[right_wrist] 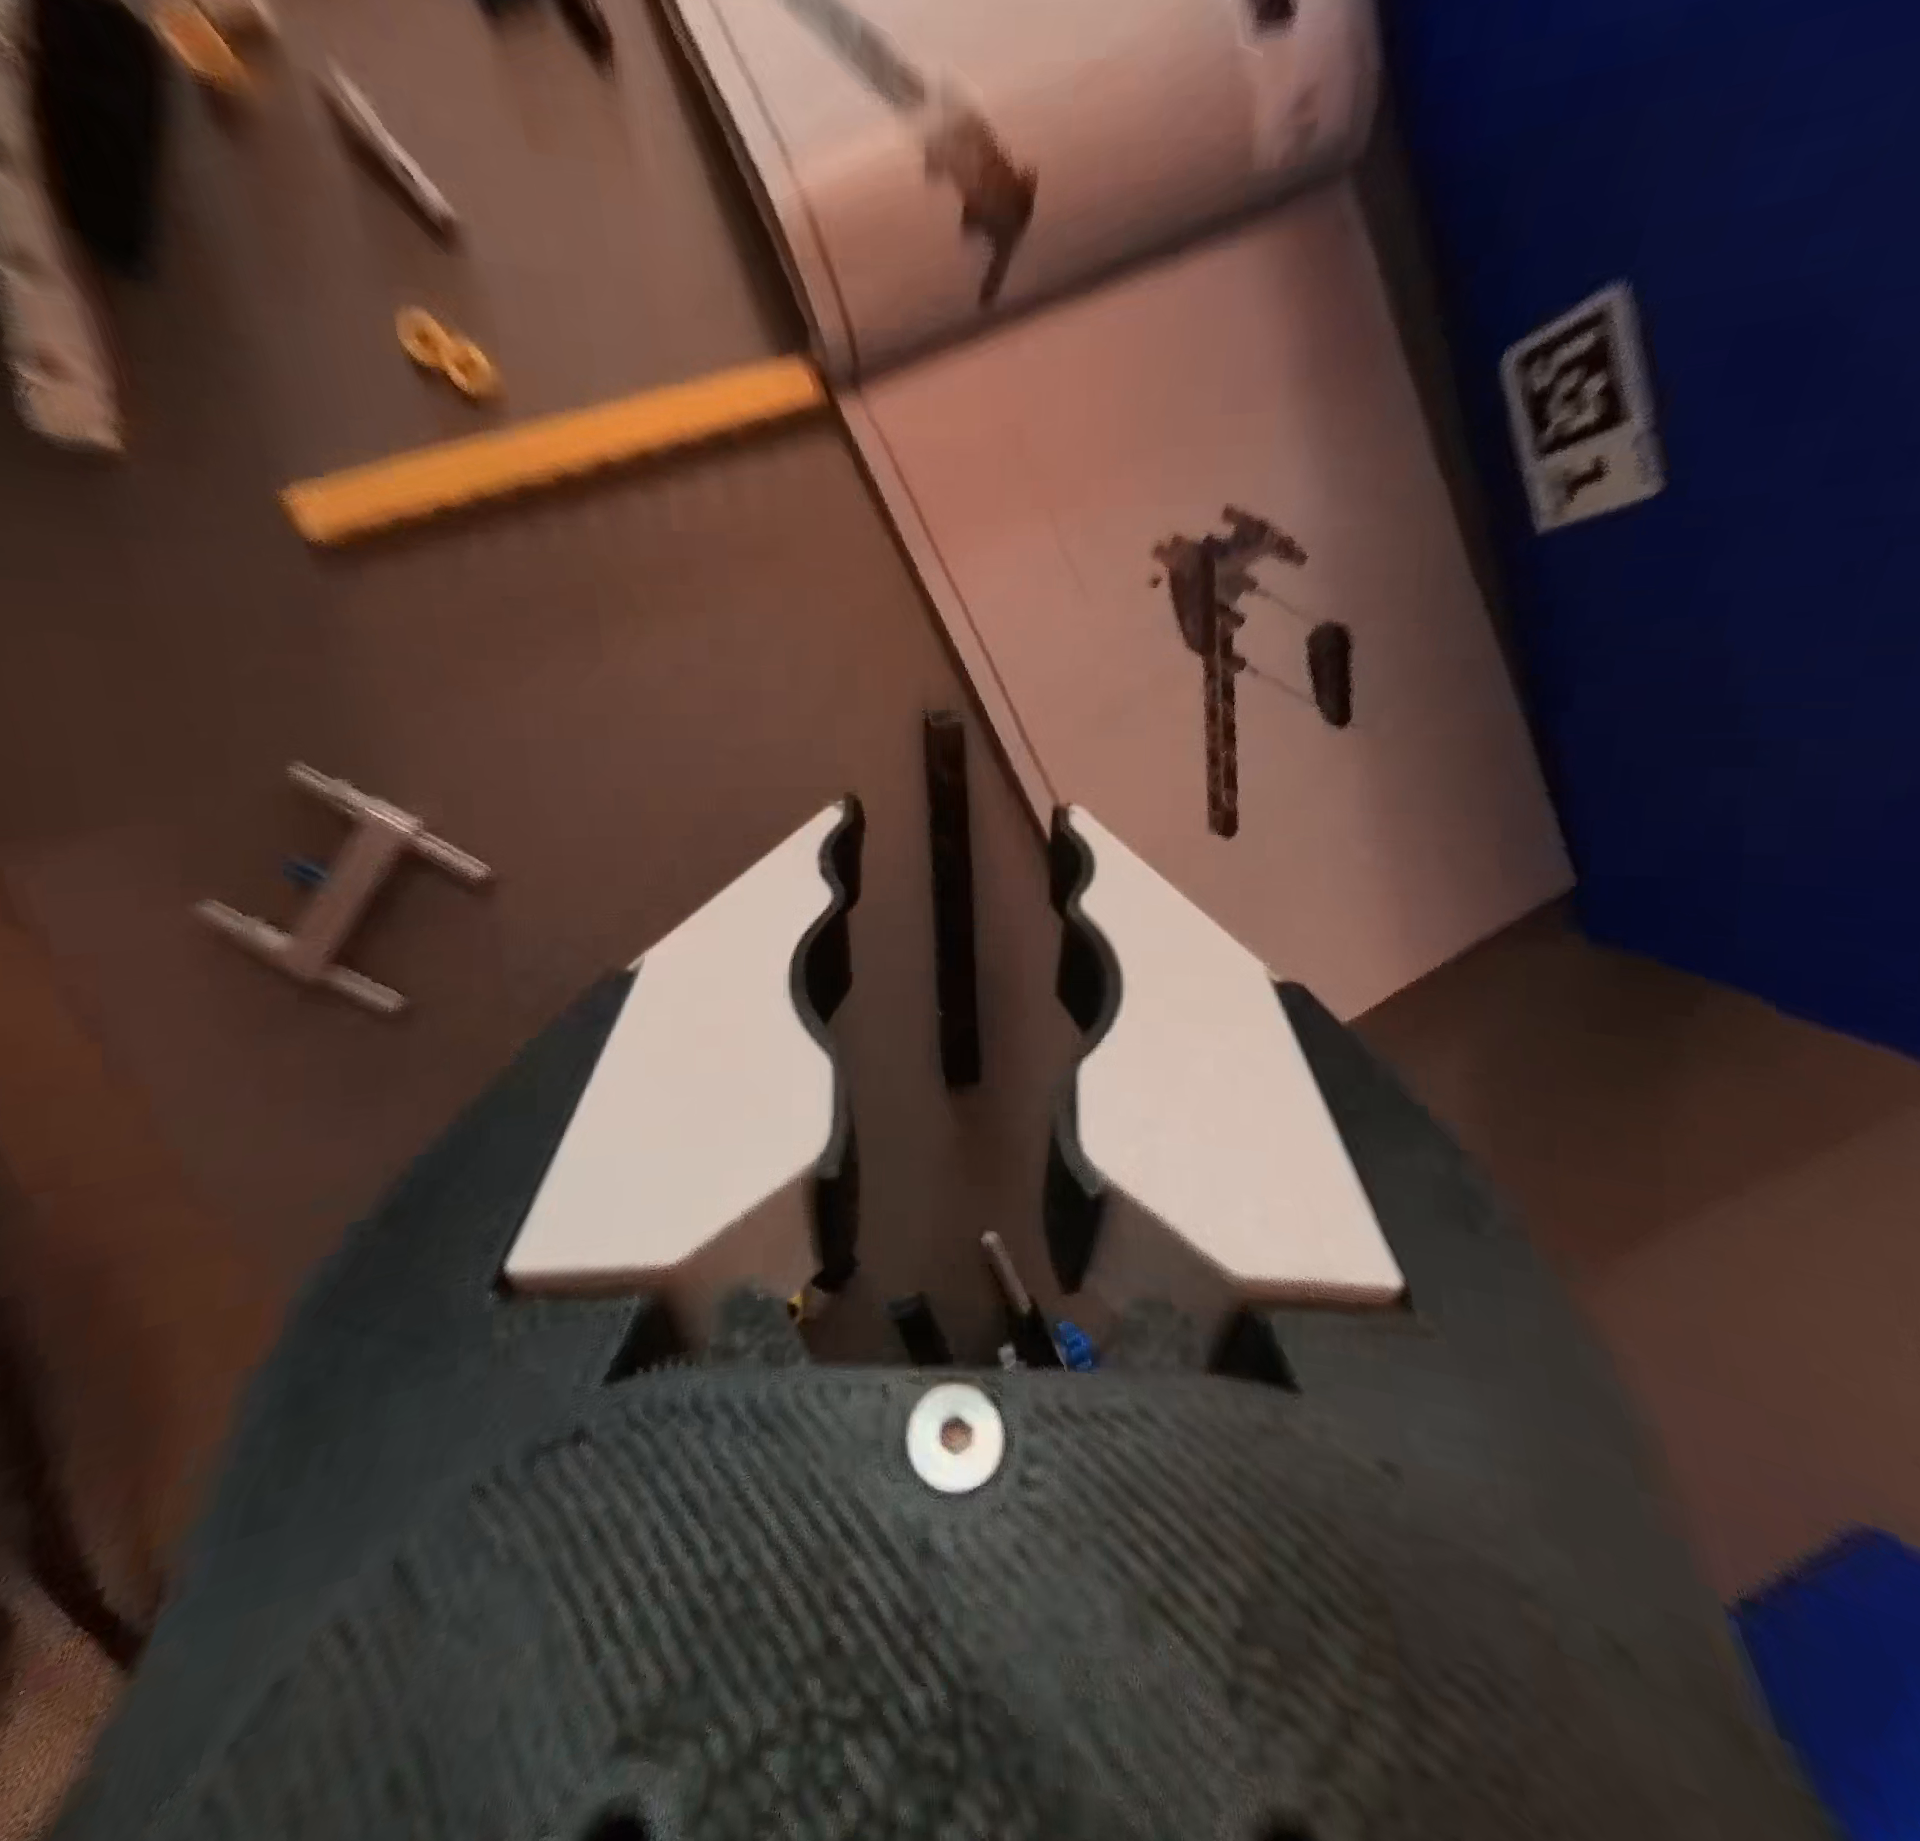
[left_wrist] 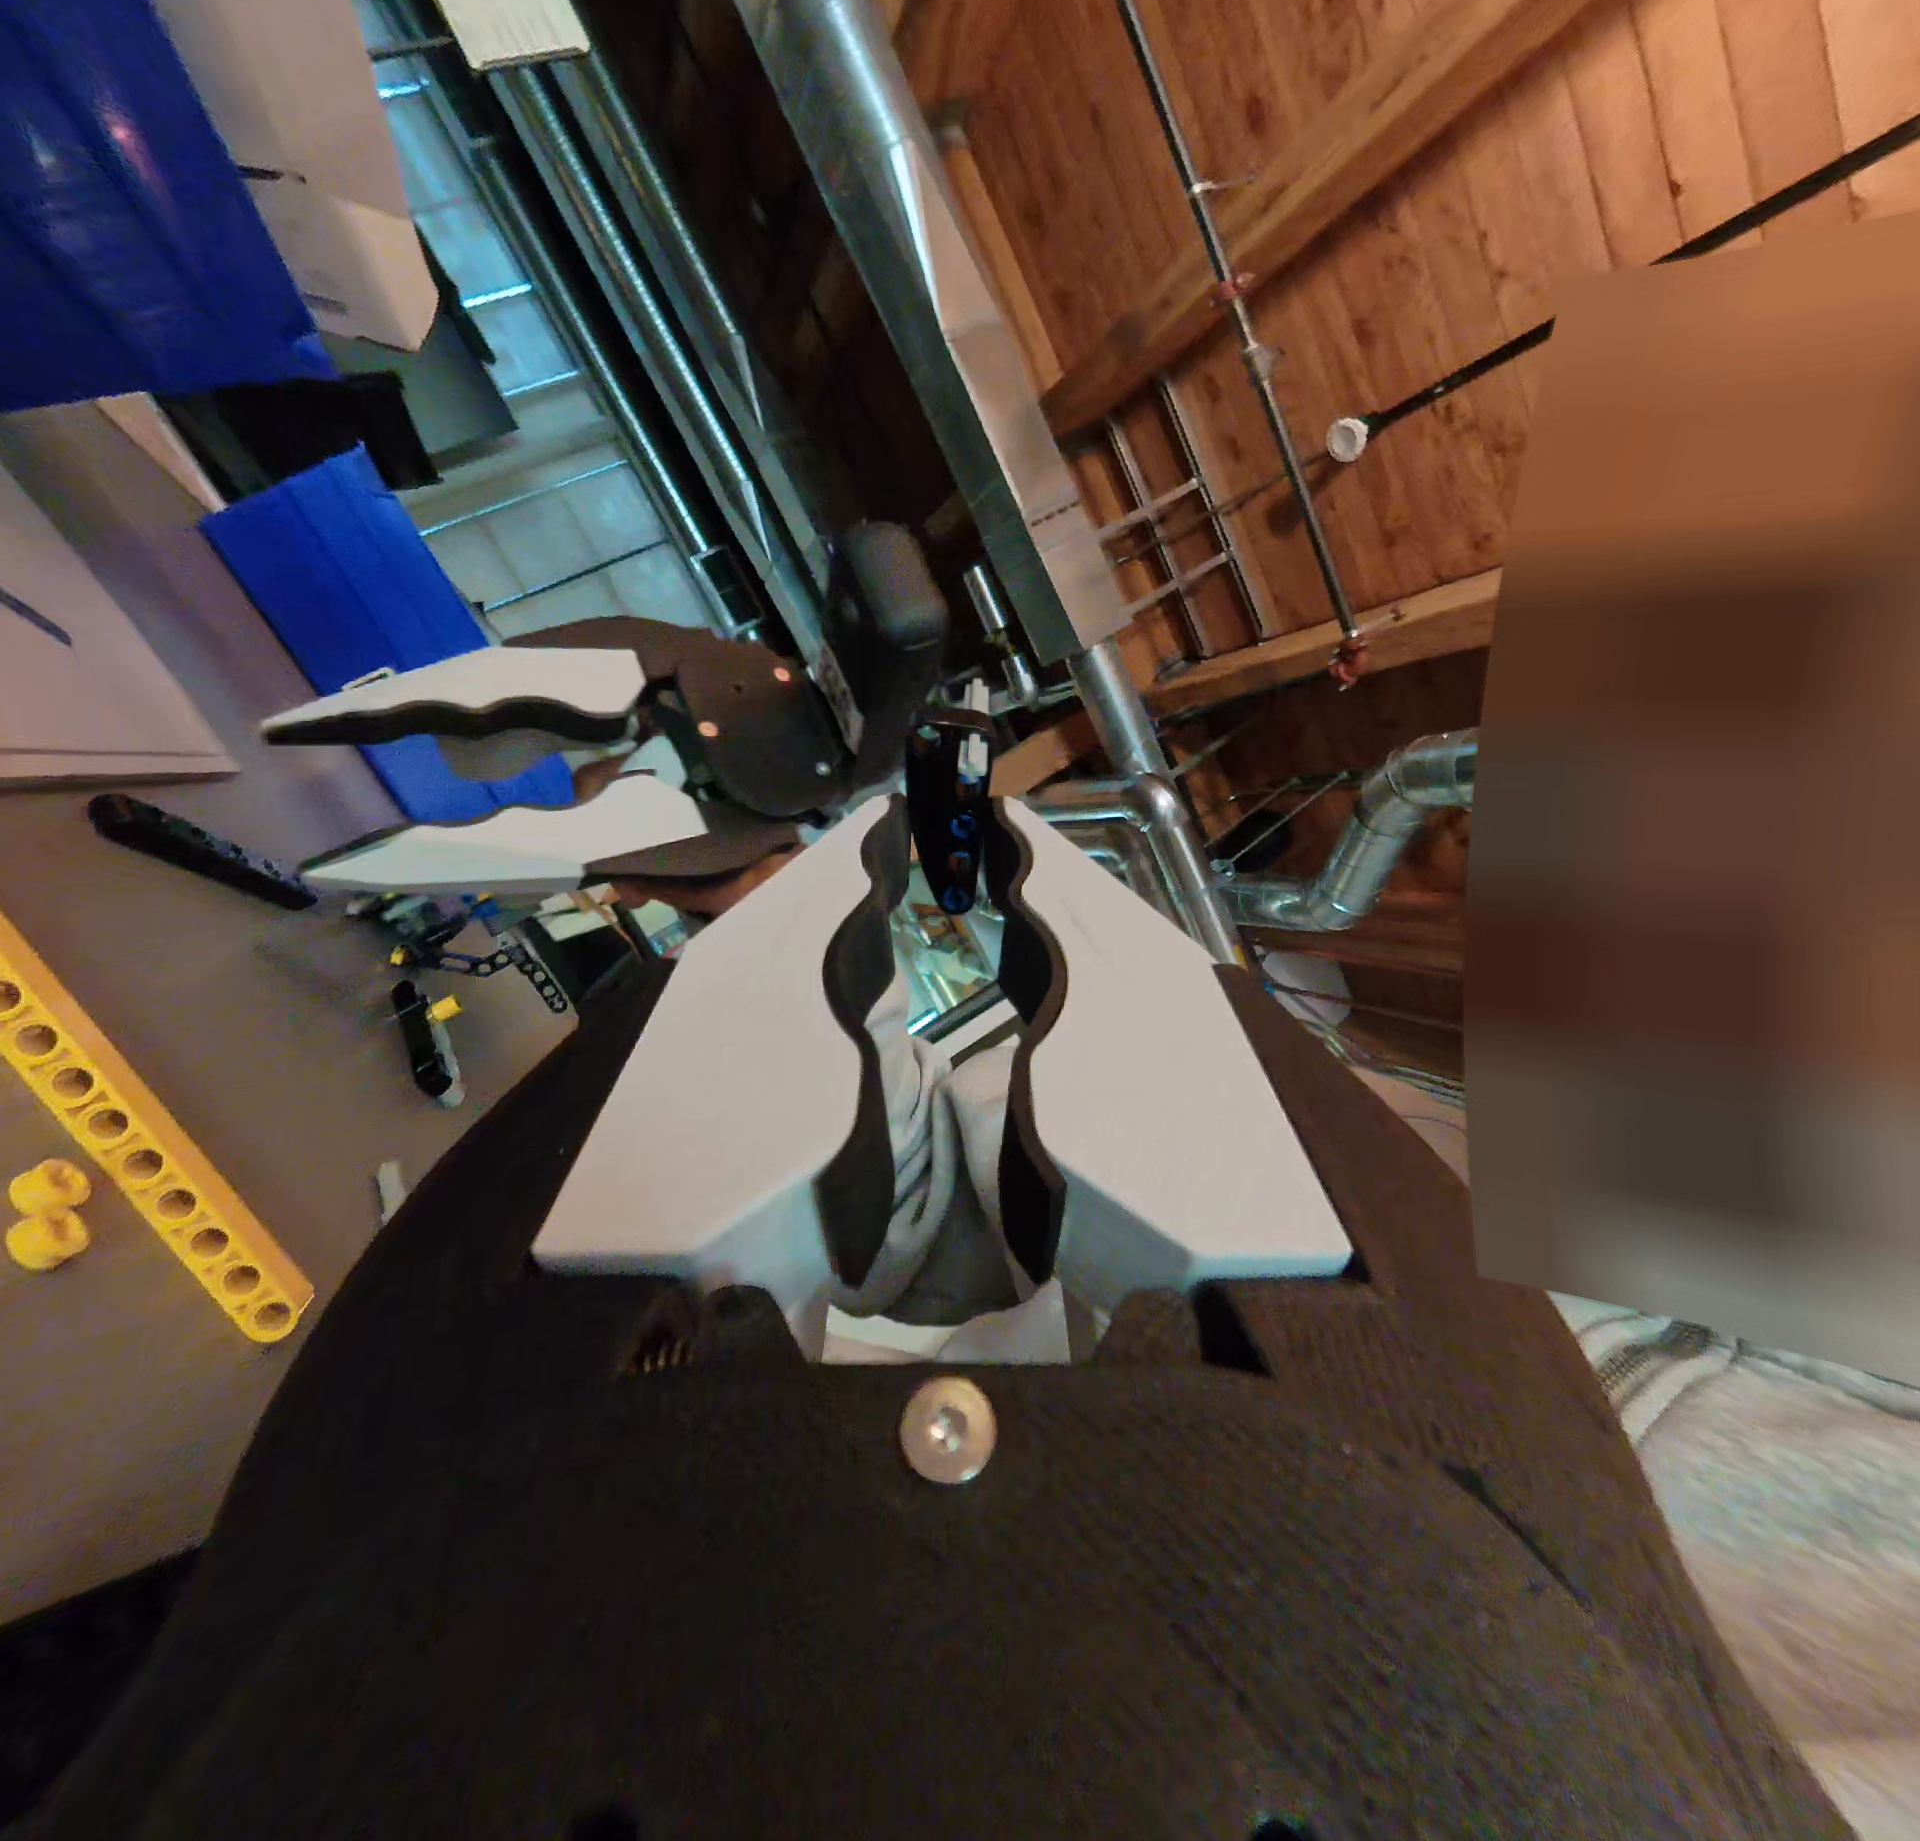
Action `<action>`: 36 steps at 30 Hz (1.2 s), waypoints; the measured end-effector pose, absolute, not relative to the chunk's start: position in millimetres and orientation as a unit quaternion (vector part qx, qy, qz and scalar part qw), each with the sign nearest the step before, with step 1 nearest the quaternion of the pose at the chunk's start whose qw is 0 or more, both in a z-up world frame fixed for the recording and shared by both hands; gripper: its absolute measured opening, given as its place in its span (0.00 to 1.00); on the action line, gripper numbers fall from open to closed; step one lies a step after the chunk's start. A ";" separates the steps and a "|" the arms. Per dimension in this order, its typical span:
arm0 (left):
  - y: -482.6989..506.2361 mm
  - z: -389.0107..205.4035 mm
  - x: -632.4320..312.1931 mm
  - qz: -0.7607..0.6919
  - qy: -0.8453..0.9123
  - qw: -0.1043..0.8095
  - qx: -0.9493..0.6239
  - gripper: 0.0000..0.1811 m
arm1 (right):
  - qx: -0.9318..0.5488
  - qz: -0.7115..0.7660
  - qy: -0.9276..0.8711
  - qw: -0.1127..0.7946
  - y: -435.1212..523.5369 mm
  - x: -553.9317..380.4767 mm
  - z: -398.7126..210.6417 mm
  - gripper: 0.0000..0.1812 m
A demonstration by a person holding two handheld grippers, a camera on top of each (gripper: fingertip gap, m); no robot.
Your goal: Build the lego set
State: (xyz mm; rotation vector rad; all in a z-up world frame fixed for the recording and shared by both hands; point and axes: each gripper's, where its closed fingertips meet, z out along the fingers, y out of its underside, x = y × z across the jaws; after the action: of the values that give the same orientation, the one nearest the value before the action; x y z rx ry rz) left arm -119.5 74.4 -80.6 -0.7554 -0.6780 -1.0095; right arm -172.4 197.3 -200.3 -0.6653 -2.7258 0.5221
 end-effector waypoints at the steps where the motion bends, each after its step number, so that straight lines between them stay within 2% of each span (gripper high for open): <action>1: 76.1 -81.8 -119.0 -0.462 -0.313 0.752 -0.350 0.06 | -0.230 0.158 -0.951 0.136 201.3 -171.8 -210.4 0.21; 3: 79.0 -84.6 -118.3 -0.459 -0.318 0.748 -0.359 0.06 | -0.229 0.131 -0.957 0.122 204.5 -170.6 -226.6 0.20; 5: 80.7 -88.4 -119.6 -0.453 -0.328 0.744 -0.366 0.06 | -0.224 0.161 -0.954 0.116 194.9 -171.5 -226.0 0.08; 7: 82.3 -93.3 -121.7 -0.442 -0.340 0.739 -0.378 0.06 | -0.217 0.176 -0.954 0.112 188.0 -169.2 -222.1 0.00; 12: 81.0 -105.2 -132.1 -0.395 -0.378 0.738 -0.396 0.06 | -0.184 0.259 -0.931 0.179 153.1 -161.0 -185.7 0.00; 15: 78.5 -104.6 -134.5 -0.381 -0.381 0.743 -0.397 0.06 | -0.178 0.249 -0.913 0.270 157.6 -169.7 -166.1 0.00; 17: 79.2 -104.5 -133.7 -0.384 -0.379 0.742 -0.397 0.06 | -0.196 0.231 -0.907 0.291 172.7 -179.6 -167.6 0.00; 19: 80.3 -103.6 -132.3 -0.393 -0.377 0.741 -0.392 0.06 | -0.254 0.210 -0.912 0.244 190.0 -183.9 -187.5 0.12; 21: 81.7 -103.6 -131.3 -0.395 -0.376 0.740 -0.393 0.06 | -0.325 0.195 -0.912 0.158 200.3 -179.3 -210.9 0.21; 23: 82.5 -103.9 -130.8 -0.392 -0.375 0.740 -0.398 0.06 | -0.375 0.190 -0.903 0.086 202.9 -172.9 -226.5 0.23; 24: 82.5 -103.9 -130.9 -0.391 -0.375 0.740 -0.399 0.06 | -0.389 0.193 -0.898 0.065 202.6 -171.6 -230.0 0.23; 27: 81.7 -104.0 -131.9 -0.392 -0.376 0.740 -0.396 0.06 | -0.391 0.209 -0.895 0.044 198.0 -170.5 -227.3 0.04; 28: 81.5 -104.0 -132.2 -0.393 -0.376 0.740 -0.395 0.06 | -0.383 0.217 -0.897 0.044 194.7 -170.3 -225.4 0.04; 31: 81.2 -104.0 -132.7 -0.395 -0.377 0.740 -0.392 0.06 | -0.355 0.239 -0.898 0.098 189.3 -182.5 -211.2 0.03; 33: 81.2 -104.0 -133.0 -0.395 -0.378 0.741 -0.391 0.06 | -0.326 0.235 -0.897 0.183 192.3 -201.8 -197.2 0.04; 36: 80.9 -104.2 -133.5 -0.395 -0.379 0.741 -0.390 0.06 | -0.282 0.137 -0.890 0.332 208.7 -228.8 -191.7 0.04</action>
State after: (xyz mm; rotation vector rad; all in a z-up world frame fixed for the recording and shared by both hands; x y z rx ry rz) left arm -133.5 80.9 -104.2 -0.8552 -0.8309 -0.8661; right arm -228.8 208.7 -191.7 -0.7369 -2.3254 0.3575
